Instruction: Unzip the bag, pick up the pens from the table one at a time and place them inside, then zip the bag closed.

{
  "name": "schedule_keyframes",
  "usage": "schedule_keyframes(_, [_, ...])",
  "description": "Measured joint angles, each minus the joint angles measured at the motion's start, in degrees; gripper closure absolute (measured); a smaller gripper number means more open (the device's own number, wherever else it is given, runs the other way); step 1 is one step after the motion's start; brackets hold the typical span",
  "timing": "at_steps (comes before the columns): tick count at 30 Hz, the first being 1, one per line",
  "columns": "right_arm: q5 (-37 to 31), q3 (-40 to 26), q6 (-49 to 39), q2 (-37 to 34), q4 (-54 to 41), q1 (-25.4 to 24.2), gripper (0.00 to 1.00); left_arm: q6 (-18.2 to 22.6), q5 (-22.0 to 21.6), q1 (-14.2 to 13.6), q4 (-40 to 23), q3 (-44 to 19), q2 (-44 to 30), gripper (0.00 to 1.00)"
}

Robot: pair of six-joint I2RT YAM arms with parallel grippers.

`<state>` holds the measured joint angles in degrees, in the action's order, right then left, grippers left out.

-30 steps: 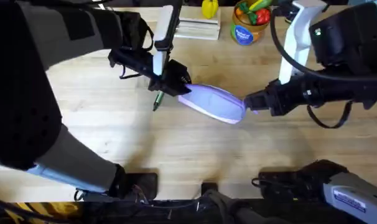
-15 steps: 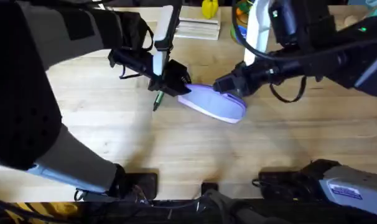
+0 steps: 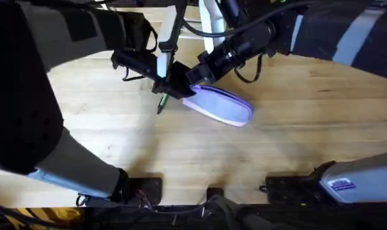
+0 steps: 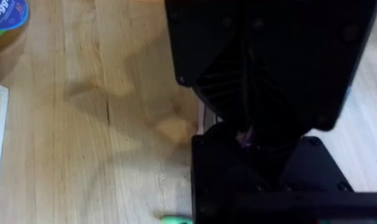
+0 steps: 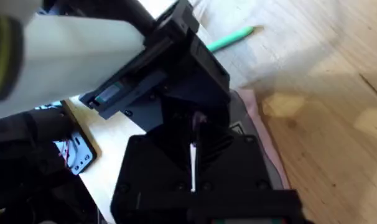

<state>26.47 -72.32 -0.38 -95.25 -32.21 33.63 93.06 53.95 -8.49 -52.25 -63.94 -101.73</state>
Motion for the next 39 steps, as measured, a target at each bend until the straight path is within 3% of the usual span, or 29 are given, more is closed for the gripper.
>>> schedule_keyframes(4, [0.2,-0.2,0.0,0.0,-0.6,-0.3,0.972,0.0,0.0,0.0,0.0,0.0,0.0,0.958])
schedule_keyframes(5, [0.4,-0.3,0.3,0.0,-1.0,-0.5,0.896,0.0,0.0,0.0,0.0,0.0,0.0,0.958])
schedule_keyframes(11, [0.9,-1.4,-0.1,0.5,-5.6,-3.2,0.052,0.0,0.2,0.0,0.0,0.0,0.0,0.958])
schedule_keyframes(12, [0.9,-1.4,-0.4,0.8,-6.8,-3.9,0.019,0.0,0.2,0.0,0.0,0.0,0.0,0.958])
schedule_keyframes(22, [-0.5,-1.5,-6.1,11.7,-15.9,-9.9,0.007,0.0,0.2,0.0,0.0,0.0,0.0,0.957])
schedule_keyframes(25, [-2.5,-1.5,-7.2,15.7,-17.6,-10.1,0.007,0.0,0.3,0.0,-0.1,0.0,0.0,0.910])
schedule_keyframes(27, [-3.4,-1.6,-7.8,17.9,-17.7,-10.1,0.007,0.2,0.5,0.0,0.0,0.0,0.0,0.772])
schedule_keyframes(31, [-4.4,-1.9,-8.5,19.9,-17.7,-10.1,0.006,0.0,1.2,0.0,0.0,0.0,0.0,0.139])
schedule_keyframes(32, [-4.6,-1.9,-8.5,20.0,-17.7,-10.1,0.006,-0.1,1.4,0.0,-0.1,0.0,0.0,0.045])
schedule_keyframes(39, [-4.8,-1.9,-5.8,18.8,-19.1,-10.1,0.006,0.0,1.8,0.0,0.0,0.0,0.0,0.008])
